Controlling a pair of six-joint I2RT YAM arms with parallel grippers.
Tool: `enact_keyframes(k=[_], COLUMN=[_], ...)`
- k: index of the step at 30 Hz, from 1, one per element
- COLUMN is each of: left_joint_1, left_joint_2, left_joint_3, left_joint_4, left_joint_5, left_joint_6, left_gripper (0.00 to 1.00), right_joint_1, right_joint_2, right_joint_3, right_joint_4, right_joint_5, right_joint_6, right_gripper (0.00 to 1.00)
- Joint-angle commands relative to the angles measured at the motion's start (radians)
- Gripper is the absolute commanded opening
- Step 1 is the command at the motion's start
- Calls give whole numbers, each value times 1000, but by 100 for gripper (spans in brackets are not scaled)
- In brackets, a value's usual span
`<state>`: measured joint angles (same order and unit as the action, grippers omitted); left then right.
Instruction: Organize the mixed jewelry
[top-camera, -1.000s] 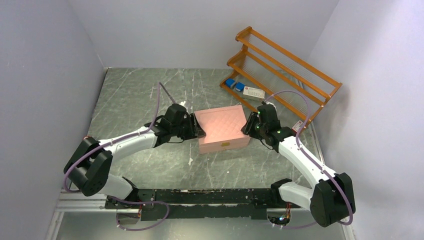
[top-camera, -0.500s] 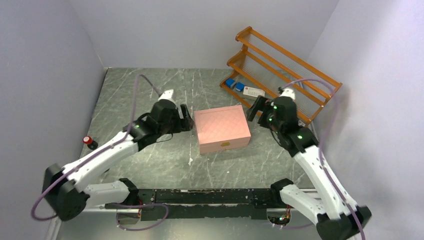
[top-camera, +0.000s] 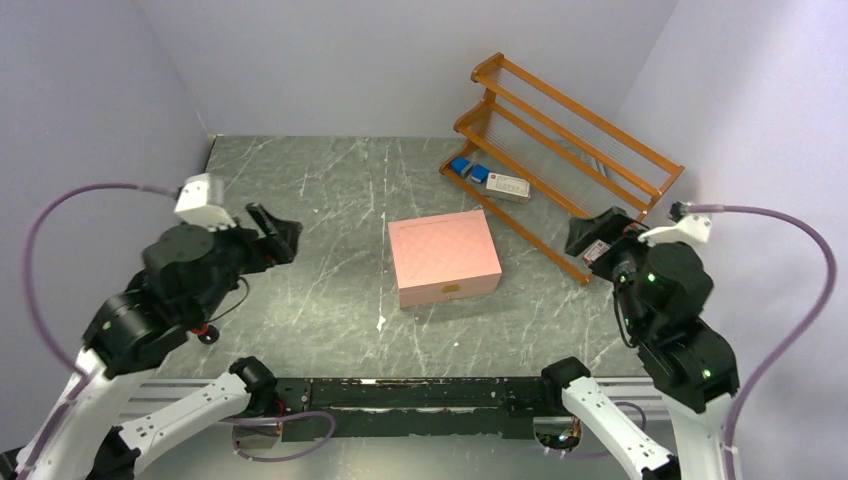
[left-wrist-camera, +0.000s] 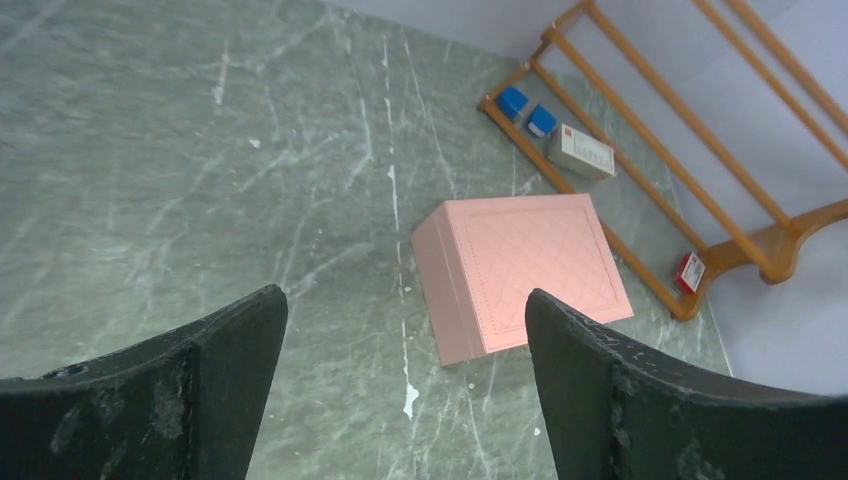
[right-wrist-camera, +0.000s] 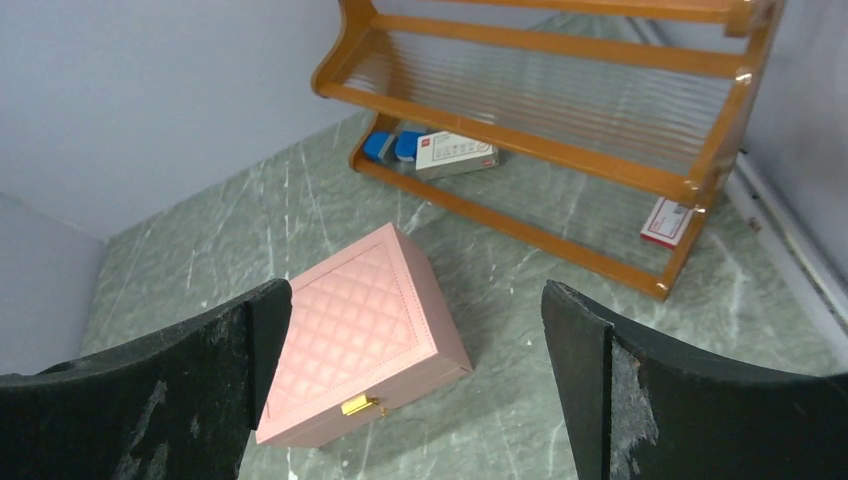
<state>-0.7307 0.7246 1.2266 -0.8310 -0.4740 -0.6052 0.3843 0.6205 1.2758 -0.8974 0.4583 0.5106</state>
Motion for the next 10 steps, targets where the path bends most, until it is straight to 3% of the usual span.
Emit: enact_keyframes(k=[1, 10], left_joint_1=[-2, -2], left_joint_2=[-63, -115], left_joint_3=[94, 133], left_joint_4=[-189, -261], left_joint_5=[-96, -121], left_joint_6=[30, 6], left_gripper=[93, 93], right_joint_1=[1, -25], right_joint_2=[-35, -58], right_joint_3=[73, 119], right_joint_4=[-115, -139], right_joint_5=[72, 79], right_joint_6=[-27, -49], right_gripper=[100, 100])
